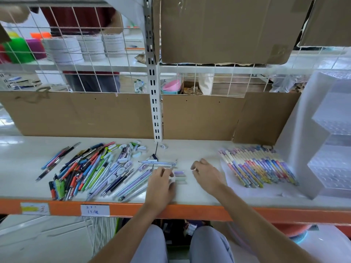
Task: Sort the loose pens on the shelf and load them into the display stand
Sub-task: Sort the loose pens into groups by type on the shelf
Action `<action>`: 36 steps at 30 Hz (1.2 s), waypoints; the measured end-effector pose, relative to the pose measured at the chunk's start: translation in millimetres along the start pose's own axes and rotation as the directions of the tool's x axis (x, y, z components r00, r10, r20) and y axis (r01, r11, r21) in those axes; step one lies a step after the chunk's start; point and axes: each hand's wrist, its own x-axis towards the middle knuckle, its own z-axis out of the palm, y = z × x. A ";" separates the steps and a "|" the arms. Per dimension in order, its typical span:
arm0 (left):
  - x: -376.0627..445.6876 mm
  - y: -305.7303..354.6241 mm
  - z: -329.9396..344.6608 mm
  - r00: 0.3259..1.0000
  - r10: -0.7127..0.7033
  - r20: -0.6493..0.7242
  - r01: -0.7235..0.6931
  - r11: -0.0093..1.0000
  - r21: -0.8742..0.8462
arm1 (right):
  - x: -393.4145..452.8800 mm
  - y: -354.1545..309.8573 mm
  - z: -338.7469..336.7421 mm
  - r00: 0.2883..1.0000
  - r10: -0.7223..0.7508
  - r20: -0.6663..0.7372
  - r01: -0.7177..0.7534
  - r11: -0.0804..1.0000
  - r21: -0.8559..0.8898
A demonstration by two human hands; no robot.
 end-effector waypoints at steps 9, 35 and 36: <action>-18.1 -54.9 -46.1 0.991 -0.134 0.021 0.128 0.975 0.181 | 15.0 -41.5 25.5 0.996 -0.041 0.084 0.020 0.973 0.229; -12.3 -85.8 -50.1 0.962 -0.244 -0.123 0.263 0.949 0.172 | -17.2 -44.7 44.3 0.994 0.092 -0.062 -0.046 0.849 0.526; -12.7 -86.4 -49.1 0.964 -0.230 -0.134 0.253 0.949 0.188 | -16.1 -43.6 45.6 0.995 0.079 -0.056 -0.038 0.850 0.525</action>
